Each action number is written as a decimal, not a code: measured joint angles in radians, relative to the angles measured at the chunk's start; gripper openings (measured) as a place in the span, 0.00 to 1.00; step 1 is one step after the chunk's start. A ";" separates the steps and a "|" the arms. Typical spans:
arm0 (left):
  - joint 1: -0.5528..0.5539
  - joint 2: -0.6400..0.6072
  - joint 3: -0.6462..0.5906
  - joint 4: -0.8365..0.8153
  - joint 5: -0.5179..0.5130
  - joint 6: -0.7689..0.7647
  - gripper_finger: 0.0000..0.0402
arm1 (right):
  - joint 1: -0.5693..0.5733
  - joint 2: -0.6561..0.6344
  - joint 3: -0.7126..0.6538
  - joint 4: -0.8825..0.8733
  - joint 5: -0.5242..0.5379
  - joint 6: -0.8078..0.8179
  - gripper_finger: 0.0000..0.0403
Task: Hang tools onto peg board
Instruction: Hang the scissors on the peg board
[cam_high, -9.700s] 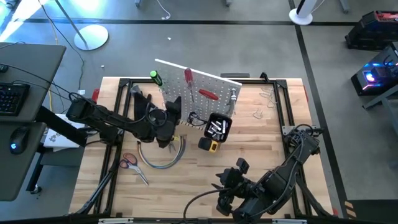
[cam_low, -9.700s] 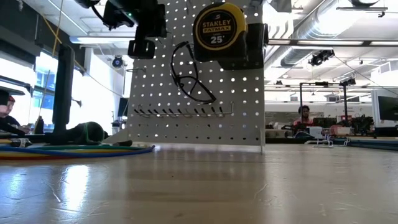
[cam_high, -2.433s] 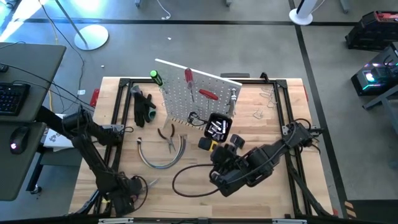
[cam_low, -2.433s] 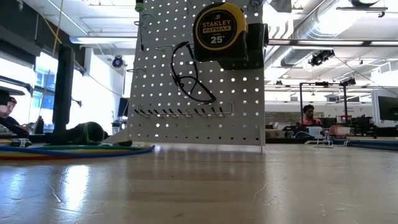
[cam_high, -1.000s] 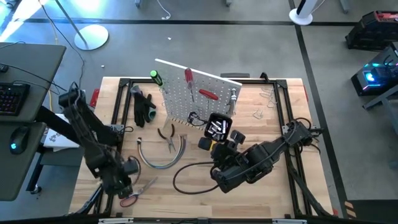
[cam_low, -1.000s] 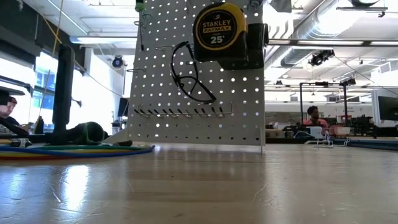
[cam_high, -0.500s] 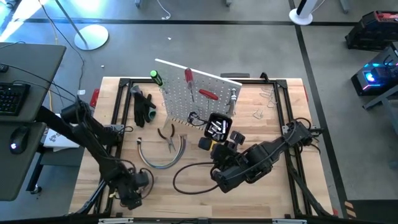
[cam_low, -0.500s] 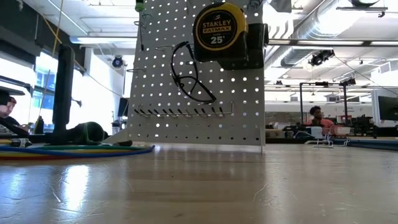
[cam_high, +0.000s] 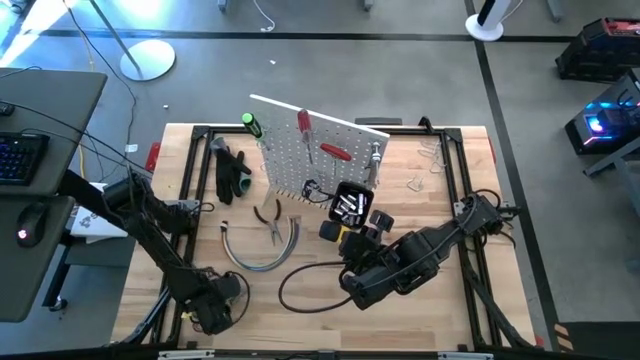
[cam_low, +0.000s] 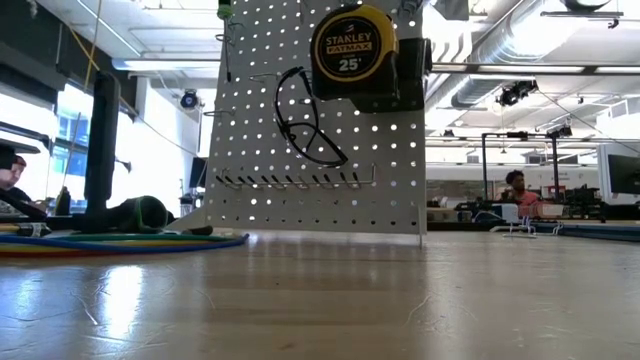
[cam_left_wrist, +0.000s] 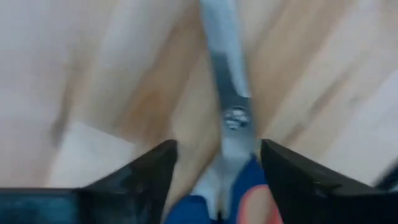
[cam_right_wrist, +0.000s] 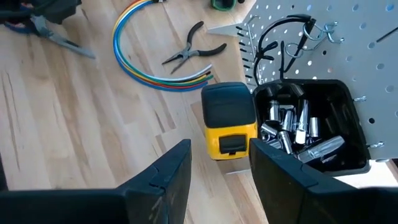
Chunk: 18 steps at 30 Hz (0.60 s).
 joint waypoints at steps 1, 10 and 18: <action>0.002 0.000 0.000 -0.017 -0.024 0.002 0.54 | -0.001 0.000 0.000 0.000 0.001 -0.005 0.39; 0.021 0.002 0.000 -0.075 -0.087 -0.053 0.10 | -0.008 0.000 0.000 0.000 0.000 -0.022 0.39; 0.016 -0.141 0.045 -0.187 -0.329 -0.065 0.06 | -0.007 0.000 0.000 0.000 0.004 -0.080 0.39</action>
